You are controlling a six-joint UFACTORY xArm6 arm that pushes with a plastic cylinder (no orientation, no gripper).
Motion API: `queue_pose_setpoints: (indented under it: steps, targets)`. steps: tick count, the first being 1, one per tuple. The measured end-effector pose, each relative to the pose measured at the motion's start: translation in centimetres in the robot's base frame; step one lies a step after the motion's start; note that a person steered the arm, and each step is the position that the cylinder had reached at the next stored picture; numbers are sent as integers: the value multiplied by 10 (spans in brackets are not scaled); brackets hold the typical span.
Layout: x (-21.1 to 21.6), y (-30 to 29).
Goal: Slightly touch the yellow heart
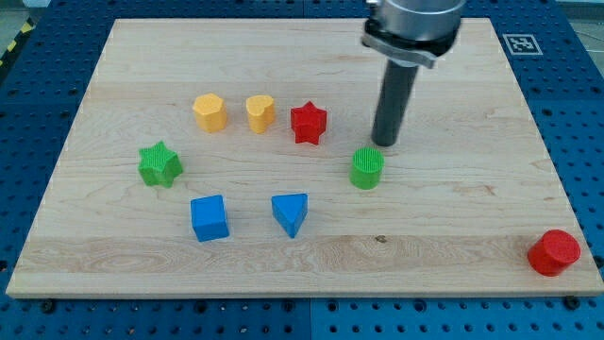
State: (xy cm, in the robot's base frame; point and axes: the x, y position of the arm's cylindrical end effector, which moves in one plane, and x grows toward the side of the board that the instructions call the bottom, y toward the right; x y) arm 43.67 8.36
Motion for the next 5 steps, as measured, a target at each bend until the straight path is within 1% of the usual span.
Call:
queue_pose_setpoints:
  steps: [2, 4, 5]
  targets:
    - [14, -61]
    - [12, -128]
    - [-15, -131]
